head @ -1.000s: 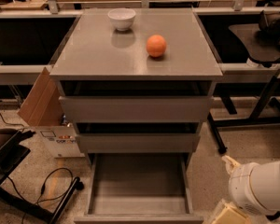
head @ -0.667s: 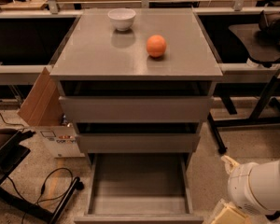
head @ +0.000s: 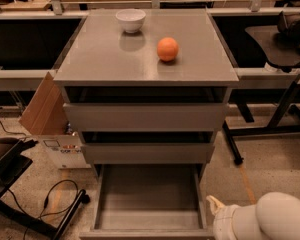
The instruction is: Close bottom drawer
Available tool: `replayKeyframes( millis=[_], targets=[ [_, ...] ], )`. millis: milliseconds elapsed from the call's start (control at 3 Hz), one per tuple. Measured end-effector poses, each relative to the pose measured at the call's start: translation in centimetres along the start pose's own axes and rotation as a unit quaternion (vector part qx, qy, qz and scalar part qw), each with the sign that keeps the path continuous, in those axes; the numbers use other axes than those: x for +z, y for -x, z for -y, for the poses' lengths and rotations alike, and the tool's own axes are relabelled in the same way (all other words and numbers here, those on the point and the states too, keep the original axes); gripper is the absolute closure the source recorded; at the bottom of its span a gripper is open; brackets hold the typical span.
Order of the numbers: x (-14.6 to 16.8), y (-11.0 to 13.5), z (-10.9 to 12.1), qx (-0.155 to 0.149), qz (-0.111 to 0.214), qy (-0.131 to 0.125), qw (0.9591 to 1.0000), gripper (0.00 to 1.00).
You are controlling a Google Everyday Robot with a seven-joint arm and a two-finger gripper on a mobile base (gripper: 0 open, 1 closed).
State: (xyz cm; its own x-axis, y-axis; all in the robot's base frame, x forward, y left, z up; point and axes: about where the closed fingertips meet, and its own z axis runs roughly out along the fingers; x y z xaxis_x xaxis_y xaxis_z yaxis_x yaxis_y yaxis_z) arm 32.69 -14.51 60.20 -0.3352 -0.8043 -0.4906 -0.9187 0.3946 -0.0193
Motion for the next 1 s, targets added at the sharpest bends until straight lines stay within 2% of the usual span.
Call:
replayKeyframes(
  millis=[333, 667, 1000],
  targets=[
    [7.3, -2.5, -1.7, 0.001, 0.026, 0.029, 0.9993, 0.18],
    [13.2, -5.2, -3.1, 0.023, 0.043, 0.06, 0.997, 0.41],
    [18.5, -7.7, -5.1, 0.047, 0.041, 0.099, 0.9932, 0.65]
  ],
)
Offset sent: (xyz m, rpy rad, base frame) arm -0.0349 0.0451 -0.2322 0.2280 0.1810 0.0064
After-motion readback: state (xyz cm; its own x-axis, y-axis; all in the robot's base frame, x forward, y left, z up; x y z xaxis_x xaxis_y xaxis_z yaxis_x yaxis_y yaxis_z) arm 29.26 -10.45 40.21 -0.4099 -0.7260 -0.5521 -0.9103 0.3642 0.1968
